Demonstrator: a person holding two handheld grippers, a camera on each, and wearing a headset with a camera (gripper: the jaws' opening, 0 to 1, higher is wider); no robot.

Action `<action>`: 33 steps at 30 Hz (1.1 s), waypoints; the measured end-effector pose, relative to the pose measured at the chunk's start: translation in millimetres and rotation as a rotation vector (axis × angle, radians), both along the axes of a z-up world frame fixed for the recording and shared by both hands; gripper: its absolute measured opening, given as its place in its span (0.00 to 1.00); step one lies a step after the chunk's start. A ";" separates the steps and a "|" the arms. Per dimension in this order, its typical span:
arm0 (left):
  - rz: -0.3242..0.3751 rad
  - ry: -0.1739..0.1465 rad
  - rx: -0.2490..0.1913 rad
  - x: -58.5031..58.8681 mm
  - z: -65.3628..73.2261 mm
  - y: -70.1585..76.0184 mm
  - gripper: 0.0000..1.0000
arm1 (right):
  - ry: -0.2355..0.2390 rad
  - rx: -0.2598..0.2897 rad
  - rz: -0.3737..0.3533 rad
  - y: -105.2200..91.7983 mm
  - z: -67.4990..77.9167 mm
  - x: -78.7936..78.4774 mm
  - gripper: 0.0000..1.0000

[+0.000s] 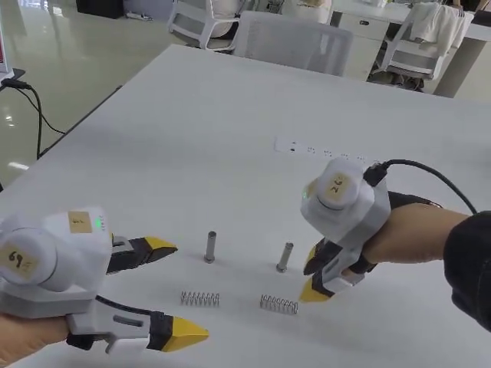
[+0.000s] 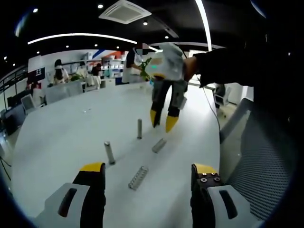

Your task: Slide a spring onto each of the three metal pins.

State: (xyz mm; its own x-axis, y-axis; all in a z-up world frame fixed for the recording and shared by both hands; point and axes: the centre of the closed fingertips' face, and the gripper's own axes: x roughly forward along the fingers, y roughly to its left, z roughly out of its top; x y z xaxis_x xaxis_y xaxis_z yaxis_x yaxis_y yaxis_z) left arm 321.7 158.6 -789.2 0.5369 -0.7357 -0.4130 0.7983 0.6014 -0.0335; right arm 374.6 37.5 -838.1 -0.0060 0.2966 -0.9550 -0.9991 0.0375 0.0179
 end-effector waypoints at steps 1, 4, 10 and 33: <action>-0.001 0.000 0.000 0.0 0.0 -0.4 0.69 | 0.005 0.000 0.001 0.9 -1.5 -1.1 0.21; -0.003 -0.001 -0.001 0.3 0.3 -0.9 0.69 | 0.012 -0.001 0.006 3.4 -4.4 -4.1 0.20; -0.004 0.002 -0.002 0.1 0.0 -1.3 0.68 | 0.022 0.002 0.018 10.5 -8.3 -8.9 0.19; -0.051 0.015 -0.002 -4.8 -3.6 -14.7 0.66 | 0.029 -0.030 0.051 17.7 -28.5 -15.8 0.10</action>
